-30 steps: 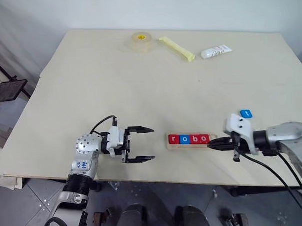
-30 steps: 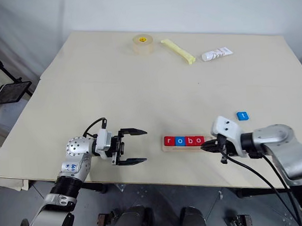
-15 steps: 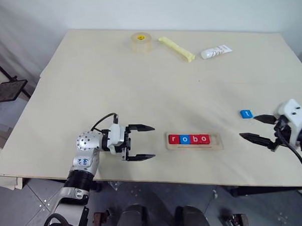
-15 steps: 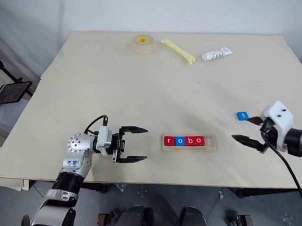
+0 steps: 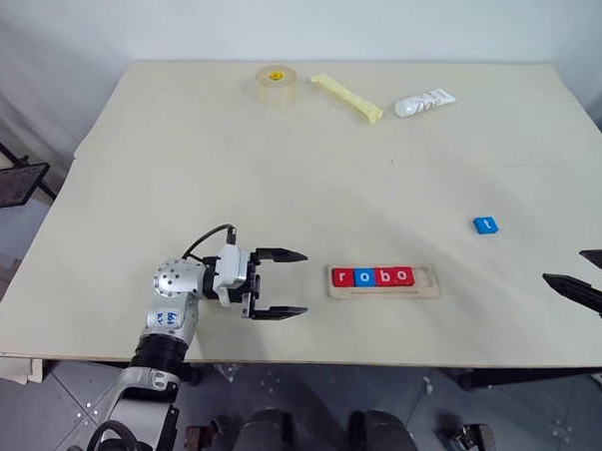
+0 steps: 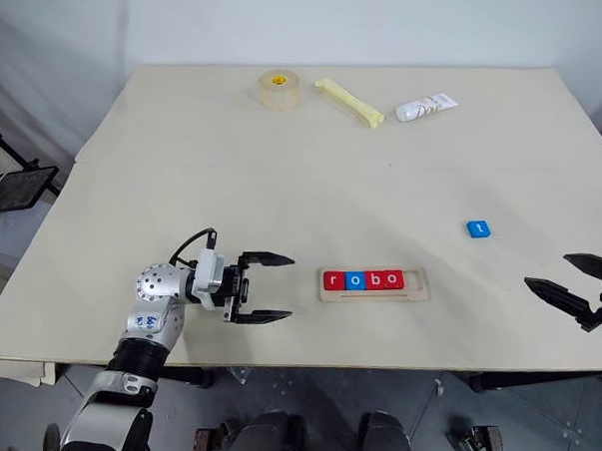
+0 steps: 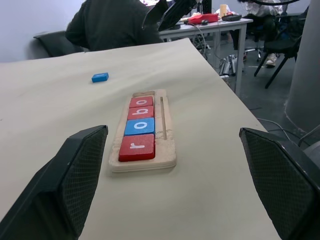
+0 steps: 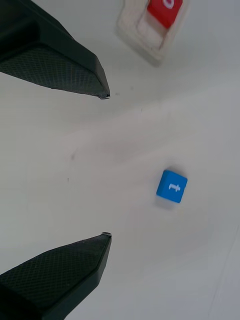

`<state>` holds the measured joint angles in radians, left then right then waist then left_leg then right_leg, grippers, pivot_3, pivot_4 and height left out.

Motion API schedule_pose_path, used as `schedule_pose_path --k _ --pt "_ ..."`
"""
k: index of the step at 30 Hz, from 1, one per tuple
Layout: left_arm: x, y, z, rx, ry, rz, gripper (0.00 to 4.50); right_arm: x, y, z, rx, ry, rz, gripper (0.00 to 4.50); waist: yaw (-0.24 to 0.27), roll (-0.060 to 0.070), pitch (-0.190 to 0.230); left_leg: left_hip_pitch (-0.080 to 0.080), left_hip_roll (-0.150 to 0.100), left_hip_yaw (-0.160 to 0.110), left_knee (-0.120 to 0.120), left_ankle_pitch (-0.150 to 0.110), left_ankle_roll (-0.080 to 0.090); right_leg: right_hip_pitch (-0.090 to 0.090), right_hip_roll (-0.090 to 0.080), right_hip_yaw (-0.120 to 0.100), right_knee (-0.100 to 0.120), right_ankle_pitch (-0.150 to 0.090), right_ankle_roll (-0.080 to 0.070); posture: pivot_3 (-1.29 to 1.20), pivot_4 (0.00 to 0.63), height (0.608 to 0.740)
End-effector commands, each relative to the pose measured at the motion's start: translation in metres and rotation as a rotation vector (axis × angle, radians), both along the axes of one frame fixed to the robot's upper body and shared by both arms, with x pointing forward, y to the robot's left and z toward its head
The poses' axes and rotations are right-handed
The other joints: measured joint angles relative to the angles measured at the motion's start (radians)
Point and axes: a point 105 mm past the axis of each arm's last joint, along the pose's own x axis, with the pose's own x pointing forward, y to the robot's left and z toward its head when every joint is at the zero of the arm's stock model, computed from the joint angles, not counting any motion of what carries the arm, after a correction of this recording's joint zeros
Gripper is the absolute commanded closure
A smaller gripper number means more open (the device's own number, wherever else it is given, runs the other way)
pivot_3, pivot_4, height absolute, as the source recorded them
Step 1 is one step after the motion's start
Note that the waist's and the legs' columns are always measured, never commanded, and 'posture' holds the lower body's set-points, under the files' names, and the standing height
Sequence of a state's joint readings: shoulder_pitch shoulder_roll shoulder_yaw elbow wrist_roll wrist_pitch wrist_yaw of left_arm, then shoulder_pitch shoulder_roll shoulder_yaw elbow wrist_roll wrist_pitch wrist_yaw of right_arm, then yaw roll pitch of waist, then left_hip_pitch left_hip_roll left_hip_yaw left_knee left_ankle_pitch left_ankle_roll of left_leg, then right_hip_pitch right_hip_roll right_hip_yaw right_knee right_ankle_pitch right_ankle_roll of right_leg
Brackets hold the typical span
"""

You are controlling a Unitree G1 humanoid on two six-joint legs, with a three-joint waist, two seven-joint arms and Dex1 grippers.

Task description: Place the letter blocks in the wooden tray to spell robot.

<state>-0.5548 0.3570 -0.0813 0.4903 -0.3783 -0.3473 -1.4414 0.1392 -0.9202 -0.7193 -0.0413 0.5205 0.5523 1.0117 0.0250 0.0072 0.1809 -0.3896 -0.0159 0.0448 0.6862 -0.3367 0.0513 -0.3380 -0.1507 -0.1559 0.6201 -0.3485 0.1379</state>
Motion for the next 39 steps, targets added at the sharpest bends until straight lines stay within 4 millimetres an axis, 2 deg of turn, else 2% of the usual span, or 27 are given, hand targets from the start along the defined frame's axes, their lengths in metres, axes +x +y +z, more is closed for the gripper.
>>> schedule_pose_path --k 1,11,15,19,27,33,39 --pt "0.001 0.000 0.004 0.000 -0.027 -0.005 0.00 0.012 0.009 0.003 0.030 -0.026 0.005 0.02 -0.001 0.000 0.000 0.000 0.000 0.000 0.000 0.000 0.000 0.000 0.000 0.000 0.000 0.000 0.000 0.00 0.150 0.740" --pt "-0.005 0.002 0.004 -0.003 -0.036 0.007 0.00 0.072 0.019 -0.015 0.108 -0.063 -0.071 0.02 0.001 0.000 0.000 0.000 -0.001 0.000 0.000 0.000 0.000 -0.001 0.000 0.000 0.001 0.000 0.000 0.00 0.150 0.740" --pt "-0.009 0.007 0.004 -0.002 -0.041 0.029 0.00 0.105 0.019 -0.022 0.120 -0.082 -0.121 0.02 -0.005 0.000 0.000 0.000 -0.001 0.000 0.000 0.000 0.000 -0.001 0.000 0.000 0.001 0.000 0.000 0.00 0.150 0.740" --pt "-0.011 0.008 0.003 -0.005 -0.041 0.044 0.00 0.122 0.020 -0.030 0.128 -0.077 -0.146 0.02 -0.005 0.000 0.000 0.000 0.000 0.000 -0.001 0.001 0.000 -0.002 0.000 0.000 0.002 0.000 0.000 0.00 0.150 0.740" --pt "-0.014 0.010 0.004 -0.008 -0.041 0.065 0.00 0.136 0.022 -0.051 0.106 -0.029 -0.182 0.02 -0.005 0.000 0.000 0.000 0.000 -0.001 -0.001 0.001 0.000 -0.002 0.000 -0.001 0.002 0.000 0.000 0.00 0.150 0.740" --pt "-0.013 0.011 0.004 -0.006 -0.041 0.079 0.00 0.133 0.012 -0.061 0.087 -0.011 -0.256 0.02 -0.004 0.001 0.000 0.000 0.000 -0.001 -0.001 0.001 0.000 -0.001 0.000 0.000 0.002 0.000 0.000 0.00 0.150 0.740" --pt "-0.011 0.010 0.004 -0.008 -0.039 0.075 0.00 0.130 0.014 -0.061 0.109 -0.032 -0.274 0.02 -0.004 0.001 0.000 0.000 0.000 -0.001 -0.001 0.001 0.000 -0.001 0.000 0.000 0.002 0.000 0.000 0.00 0.150 0.740"
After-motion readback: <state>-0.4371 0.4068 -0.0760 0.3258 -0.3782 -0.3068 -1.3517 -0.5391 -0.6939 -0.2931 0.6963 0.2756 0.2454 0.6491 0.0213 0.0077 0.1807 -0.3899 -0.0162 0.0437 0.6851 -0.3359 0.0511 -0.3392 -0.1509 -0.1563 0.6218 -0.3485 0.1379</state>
